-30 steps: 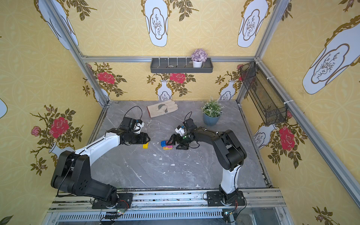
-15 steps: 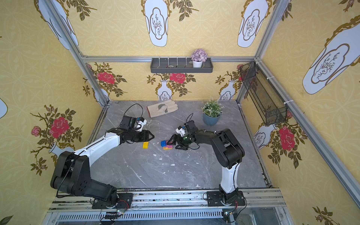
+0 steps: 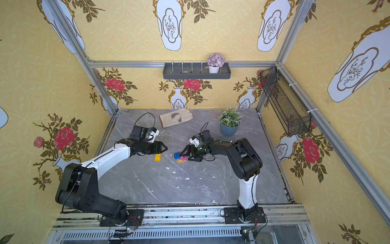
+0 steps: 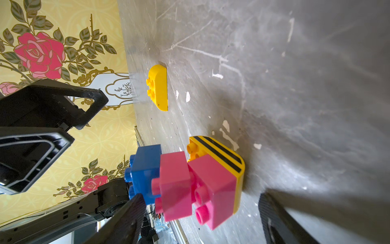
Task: Assemble the letter s with lego
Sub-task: Adjust the lego brick from the lego brick.
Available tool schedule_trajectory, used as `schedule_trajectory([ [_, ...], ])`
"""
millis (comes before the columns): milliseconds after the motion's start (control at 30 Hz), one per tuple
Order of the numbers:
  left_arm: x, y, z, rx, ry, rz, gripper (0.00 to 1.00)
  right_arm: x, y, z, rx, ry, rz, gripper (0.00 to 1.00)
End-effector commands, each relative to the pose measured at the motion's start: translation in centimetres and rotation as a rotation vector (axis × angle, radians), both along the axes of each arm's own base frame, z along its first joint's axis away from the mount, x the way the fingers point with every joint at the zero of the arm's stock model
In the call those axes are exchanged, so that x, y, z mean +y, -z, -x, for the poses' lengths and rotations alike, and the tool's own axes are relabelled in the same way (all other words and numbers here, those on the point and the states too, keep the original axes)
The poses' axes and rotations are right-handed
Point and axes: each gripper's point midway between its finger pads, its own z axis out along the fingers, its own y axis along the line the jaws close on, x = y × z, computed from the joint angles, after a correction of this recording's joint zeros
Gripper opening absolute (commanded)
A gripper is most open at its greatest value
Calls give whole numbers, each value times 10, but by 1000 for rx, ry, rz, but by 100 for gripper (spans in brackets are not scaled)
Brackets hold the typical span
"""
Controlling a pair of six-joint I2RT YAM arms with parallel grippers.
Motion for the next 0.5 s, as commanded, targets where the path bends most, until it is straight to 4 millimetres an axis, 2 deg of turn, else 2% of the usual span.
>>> schedule_trajectory([
  [0,-3,-3,-3,-12,8,15,64,-1,5,-1,-5,2,7,83],
  [467,-6,-4,-4,-12,16,14,64,-4,15,1,9,14,15,63],
])
